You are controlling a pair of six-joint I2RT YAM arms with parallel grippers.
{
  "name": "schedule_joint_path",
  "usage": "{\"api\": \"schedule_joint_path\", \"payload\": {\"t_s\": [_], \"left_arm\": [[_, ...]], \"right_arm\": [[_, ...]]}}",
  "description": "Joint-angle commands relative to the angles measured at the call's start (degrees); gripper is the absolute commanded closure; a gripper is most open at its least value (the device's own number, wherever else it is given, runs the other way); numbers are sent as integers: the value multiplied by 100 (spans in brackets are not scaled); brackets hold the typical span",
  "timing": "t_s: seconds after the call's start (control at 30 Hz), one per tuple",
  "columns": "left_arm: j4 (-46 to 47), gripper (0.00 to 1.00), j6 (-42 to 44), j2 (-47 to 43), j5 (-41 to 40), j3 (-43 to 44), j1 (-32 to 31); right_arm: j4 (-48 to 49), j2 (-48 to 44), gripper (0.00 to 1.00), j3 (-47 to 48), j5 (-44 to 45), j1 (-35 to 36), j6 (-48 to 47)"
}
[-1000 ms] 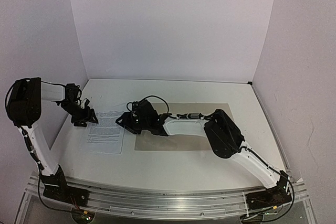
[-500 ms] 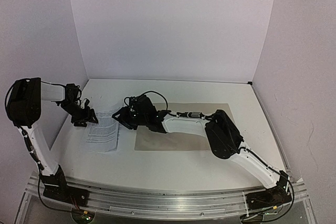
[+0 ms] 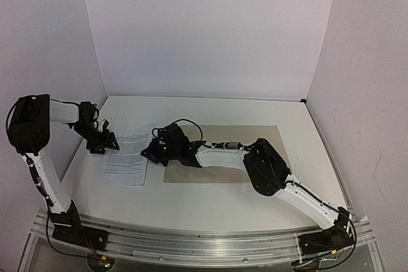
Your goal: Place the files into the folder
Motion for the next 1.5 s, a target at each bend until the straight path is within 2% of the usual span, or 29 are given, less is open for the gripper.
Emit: {"api": "schedule_joint_path", "payload": {"t_s": [0.0, 0.1, 0.23, 0.37, 0.43, 0.6, 0.67, 0.73, 0.93, 1.07, 1.27, 1.47], "left_arm": [[-150, 28, 53, -2, 80, -139, -2], [-257, 26, 129, -67, 90, 27, -5], [-538, 18, 433, -382, 108, 526, 4], [-877, 13, 895, -777, 84, 1250, 6], [-1072, 12, 1104, -891, 160, 1677, 11], [-1402, 10, 1537, -987, 521, 2576, -59], [-1564, 10, 1677, -885, 410, 2833, -300], [-1653, 9, 1869, -751, 100, 2986, -888], [-1375, 8, 2567, -308, 104, 2786, -2338], [-1173, 9, 3281, 169, 73, 2718, -3058], [-599, 12, 3787, 532, 241, 2116, -3486], [94, 14, 4047, 546, 46, 1177, -3648]], "right_arm": [[228, -55, 100, 229, -47, -44, -66], [255, -213, 100, 246, -44, -88, -115], [287, -580, 100, 357, -124, -169, -280], [274, -1336, 100, 205, -388, -364, -678], [252, -1950, 100, -268, -537, -561, -1003], [38, -3718, 100, -2149, -1142, -1342, -1764], [-165, -4386, 100, -2985, -1338, -1749, -2120], [-470, -4961, 100, -3742, -1380, -2180, -2460], [-1016, -5665, 100, -5358, -2106, -3183, -3396], [-1656, -5621, 100, -5824, -1907, -3435, -4234], [-2233, -5563, 100, -6010, -1186, -3552, -4786], [-2693, -5717, 100, -5659, -667, -3566, -5101]]}}
